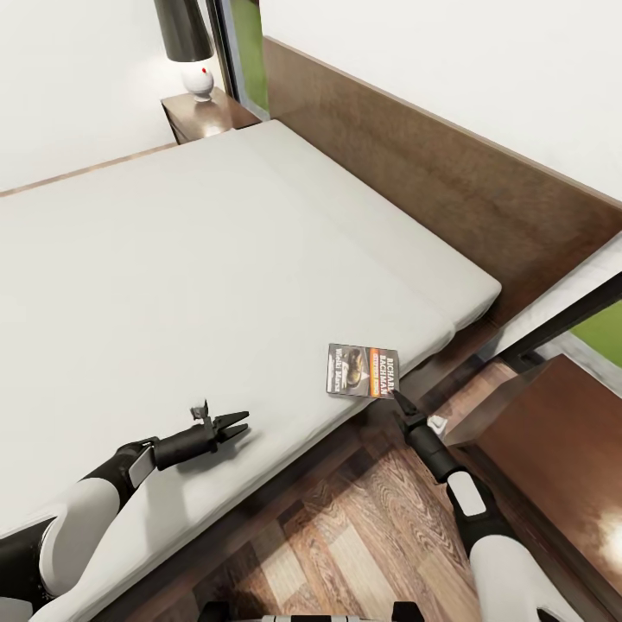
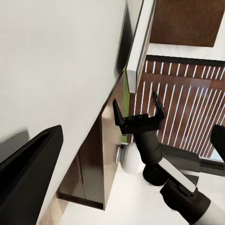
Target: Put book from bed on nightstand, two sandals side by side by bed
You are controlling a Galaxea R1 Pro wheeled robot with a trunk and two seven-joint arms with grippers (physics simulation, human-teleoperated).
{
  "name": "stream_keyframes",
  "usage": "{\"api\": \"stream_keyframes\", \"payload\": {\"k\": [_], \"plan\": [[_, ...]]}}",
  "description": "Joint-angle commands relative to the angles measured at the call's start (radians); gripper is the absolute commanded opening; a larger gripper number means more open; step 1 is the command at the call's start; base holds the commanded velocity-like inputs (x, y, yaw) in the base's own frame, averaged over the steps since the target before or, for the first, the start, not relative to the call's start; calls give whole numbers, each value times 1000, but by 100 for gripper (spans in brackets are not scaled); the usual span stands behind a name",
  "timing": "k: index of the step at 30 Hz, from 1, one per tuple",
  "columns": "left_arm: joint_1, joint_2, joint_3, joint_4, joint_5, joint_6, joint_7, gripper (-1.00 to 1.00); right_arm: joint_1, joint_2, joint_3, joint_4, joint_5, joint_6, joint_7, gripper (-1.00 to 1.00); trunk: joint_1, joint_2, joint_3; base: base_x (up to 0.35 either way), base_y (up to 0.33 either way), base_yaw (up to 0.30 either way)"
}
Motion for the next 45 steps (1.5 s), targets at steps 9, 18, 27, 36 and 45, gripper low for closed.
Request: {"api": "stream_keyframes", "payload": {"k": [9, 18, 27, 36, 45], "plan": [[1, 0, -26, 2, -5, 17, 74, 100, -1, -11, -7, -42, -3, 9, 2, 100, 0, 0, -1, 0, 0, 0], [1, 0, -26, 2, -5, 17, 74, 100, -1, -11, -6, -45, -2, 8, 1, 100, 0, 0, -1, 0, 0, 0], [1, -8, -26, 2, -4, 17, 76, 100, -1, -11, -5, -45, -2, 8, 1, 100, 0, 0, -1, 0, 0, 0], [1, -9, -26, 2, -4, 17, 76, 100, -1, -10, -4, -44, -2, 8, 1, 100, 0, 0, -1, 0, 0, 0], [1, -10, -26, 2, -4, 17, 76, 100, -1, -10, -4, -44, -2, 8, 0, 100, 0, 0, -1, 0, 0, 7]]}}
